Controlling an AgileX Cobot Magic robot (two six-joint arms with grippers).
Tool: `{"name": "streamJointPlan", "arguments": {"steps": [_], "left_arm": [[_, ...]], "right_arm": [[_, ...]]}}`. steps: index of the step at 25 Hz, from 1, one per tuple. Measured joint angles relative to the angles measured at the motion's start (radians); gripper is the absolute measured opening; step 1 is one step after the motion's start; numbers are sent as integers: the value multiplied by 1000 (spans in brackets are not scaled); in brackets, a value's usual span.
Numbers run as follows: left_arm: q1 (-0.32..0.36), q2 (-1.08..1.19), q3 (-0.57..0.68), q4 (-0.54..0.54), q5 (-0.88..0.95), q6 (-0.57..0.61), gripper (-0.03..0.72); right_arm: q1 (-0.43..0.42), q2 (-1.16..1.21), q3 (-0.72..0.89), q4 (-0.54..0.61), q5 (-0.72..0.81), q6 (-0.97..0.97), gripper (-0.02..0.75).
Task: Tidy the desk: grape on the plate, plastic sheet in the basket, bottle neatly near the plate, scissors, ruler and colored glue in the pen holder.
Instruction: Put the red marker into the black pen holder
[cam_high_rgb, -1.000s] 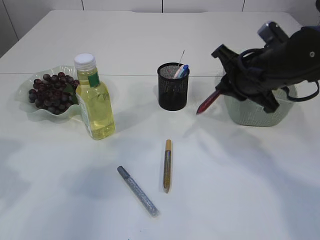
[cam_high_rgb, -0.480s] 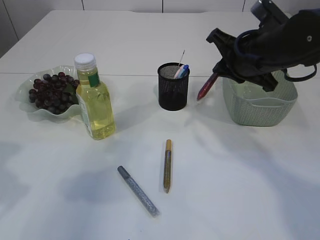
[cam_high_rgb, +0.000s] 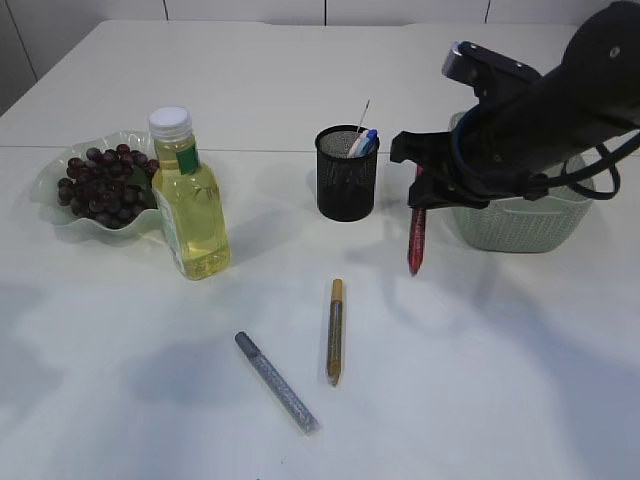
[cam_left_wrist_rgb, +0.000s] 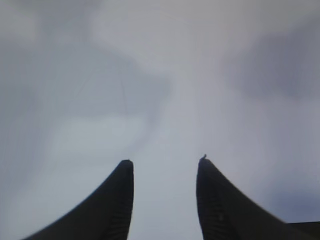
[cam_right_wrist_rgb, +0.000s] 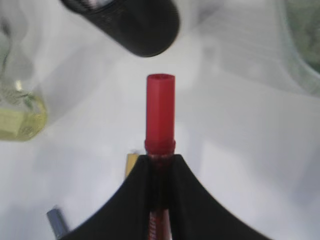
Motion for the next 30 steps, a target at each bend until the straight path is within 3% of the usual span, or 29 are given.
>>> {"name": "streamJointPlan", "arguments": {"steps": [5,9,17,30], "left_arm": [[0,0,0,-6,-7,0,308],[0,0,0,-20,-7,0,308],[0,0,0,-78,2,0,307],[0,0,0,-82,80,0,307]], "right_arm": [[0,0,-39,454,37,-562,90],[0,0,-83,671,-16,-895,90],[0,74,-221,951,-184,-1407,90],[0,349,-512,1253,-199,-1692,99]]}}
